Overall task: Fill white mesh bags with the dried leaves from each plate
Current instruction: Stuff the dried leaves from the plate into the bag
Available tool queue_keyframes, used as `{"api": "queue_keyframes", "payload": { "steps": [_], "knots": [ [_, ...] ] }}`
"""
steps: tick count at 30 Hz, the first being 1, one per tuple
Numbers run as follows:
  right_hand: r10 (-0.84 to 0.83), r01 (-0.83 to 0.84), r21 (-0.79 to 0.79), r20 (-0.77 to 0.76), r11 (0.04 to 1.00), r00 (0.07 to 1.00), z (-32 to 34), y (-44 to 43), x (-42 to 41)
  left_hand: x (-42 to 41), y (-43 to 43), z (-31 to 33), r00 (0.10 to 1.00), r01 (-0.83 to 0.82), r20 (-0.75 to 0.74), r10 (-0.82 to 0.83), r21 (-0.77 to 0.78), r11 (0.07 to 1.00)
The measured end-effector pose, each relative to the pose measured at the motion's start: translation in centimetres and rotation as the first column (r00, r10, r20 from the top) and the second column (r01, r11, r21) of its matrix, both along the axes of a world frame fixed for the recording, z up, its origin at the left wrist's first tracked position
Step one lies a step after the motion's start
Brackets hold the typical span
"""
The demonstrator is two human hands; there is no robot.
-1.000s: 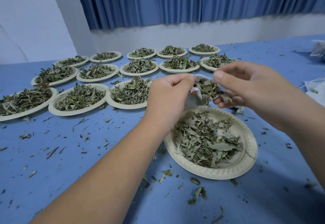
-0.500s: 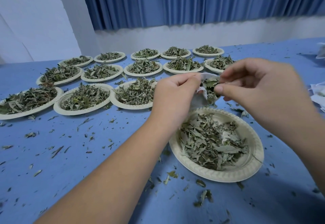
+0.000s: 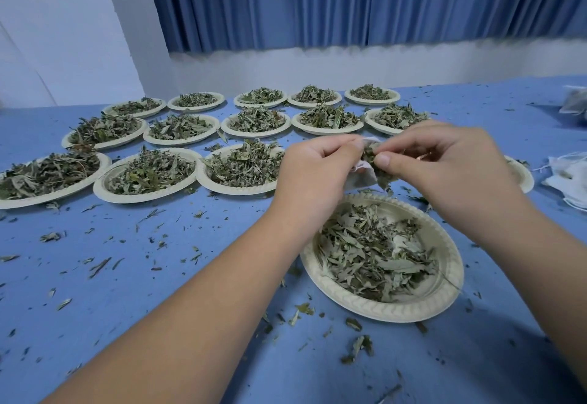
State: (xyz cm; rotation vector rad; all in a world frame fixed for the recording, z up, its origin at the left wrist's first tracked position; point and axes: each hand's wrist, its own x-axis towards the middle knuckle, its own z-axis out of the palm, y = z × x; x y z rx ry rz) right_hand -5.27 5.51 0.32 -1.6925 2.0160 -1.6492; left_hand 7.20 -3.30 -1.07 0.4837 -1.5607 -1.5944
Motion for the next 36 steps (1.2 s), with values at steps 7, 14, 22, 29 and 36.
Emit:
{"api": "queue_keyframes", "payload": {
  "steps": [7,14,22,29,36],
  "knots": [
    [-0.018,-0.057,0.181,0.386,0.982,0.922,0.1,-0.8,-0.8,0.0,-0.2,-0.1,0.999,-0.009,0.044,0.010,-0.011,1.000],
    [0.158,-0.415,0.264,0.649,0.871,0.744,0.8,-2.5,-1.1,0.1,-0.7,0.0,0.998,-0.013,0.056,0.013,0.005,1.000],
    [-0.047,-0.079,0.339,0.347,0.937,0.937,0.5,-4.3,-0.5,0.3,-1.1,-0.2,0.999,0.005,0.034,-0.002,-0.063,0.998],
    [-0.164,0.123,0.325,0.104,0.938,0.981,0.0,-3.9,-0.6,-0.2,-0.5,-0.4,0.997,0.008,0.075,0.002,-0.122,0.992],
    [0.110,-0.236,0.239,0.446,0.942,0.888,1.0,-1.0,-0.7,0.0,-1.2,-0.4,0.982,-0.166,0.069,0.177,-0.144,0.976]
  ]
}}
